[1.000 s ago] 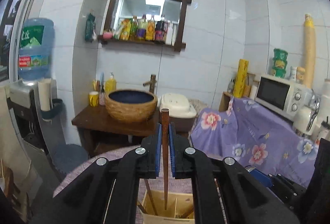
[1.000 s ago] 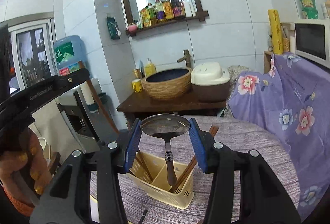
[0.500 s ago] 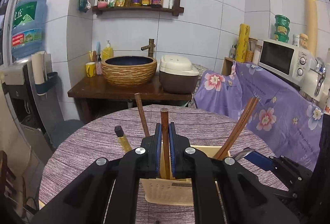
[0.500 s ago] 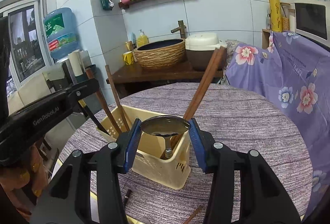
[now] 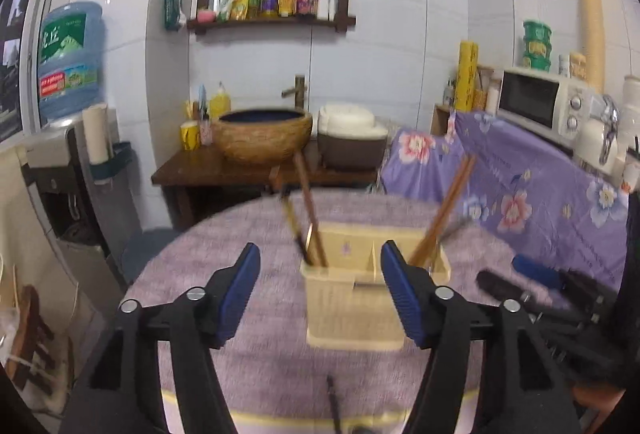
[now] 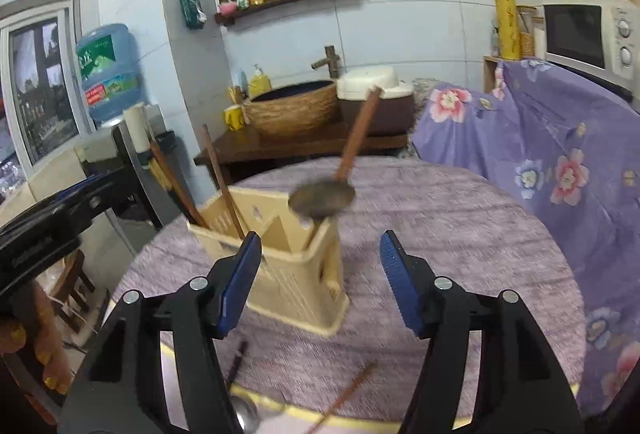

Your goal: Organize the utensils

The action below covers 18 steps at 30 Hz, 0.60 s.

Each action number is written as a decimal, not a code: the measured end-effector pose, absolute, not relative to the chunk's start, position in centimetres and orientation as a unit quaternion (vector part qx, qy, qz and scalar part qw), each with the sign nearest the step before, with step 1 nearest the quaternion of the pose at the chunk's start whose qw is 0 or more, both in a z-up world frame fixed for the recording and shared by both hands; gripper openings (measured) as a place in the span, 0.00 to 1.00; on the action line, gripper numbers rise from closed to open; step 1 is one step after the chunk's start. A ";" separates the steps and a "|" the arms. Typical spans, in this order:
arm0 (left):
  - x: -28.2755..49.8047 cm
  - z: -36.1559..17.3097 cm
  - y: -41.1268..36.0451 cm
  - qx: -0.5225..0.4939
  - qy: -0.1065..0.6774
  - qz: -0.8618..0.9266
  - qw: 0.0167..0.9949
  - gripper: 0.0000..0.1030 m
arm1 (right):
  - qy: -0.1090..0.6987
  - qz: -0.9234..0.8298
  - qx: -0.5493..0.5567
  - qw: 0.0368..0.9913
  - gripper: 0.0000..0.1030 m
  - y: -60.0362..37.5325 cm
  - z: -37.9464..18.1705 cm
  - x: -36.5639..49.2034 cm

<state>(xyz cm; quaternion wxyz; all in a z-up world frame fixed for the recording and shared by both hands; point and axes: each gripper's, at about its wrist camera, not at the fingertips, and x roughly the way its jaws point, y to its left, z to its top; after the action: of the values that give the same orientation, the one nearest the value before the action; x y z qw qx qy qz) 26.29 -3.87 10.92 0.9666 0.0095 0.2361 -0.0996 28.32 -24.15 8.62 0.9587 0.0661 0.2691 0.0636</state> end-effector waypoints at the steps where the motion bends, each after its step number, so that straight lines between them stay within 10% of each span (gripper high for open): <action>1: 25.6 9.6 -3.4 0.012 0.259 -0.101 0.960 0.65 | 0.279 0.057 0.062 0.957 0.60 -24.3 7.9 27.5; 18: 21.8 -4.5 -1.6 -0.026 0.435 -0.108 0.894 0.37 | 0.402 0.056 0.097 0.909 0.55 -23.7 -2.9 22.1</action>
<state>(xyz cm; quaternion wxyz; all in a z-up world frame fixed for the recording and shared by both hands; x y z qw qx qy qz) 21.82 -1.64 -4.47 0.8935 -0.0262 0.4350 -0.1079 22.06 -23.66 -2.94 0.9090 0.0966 0.4016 0.0560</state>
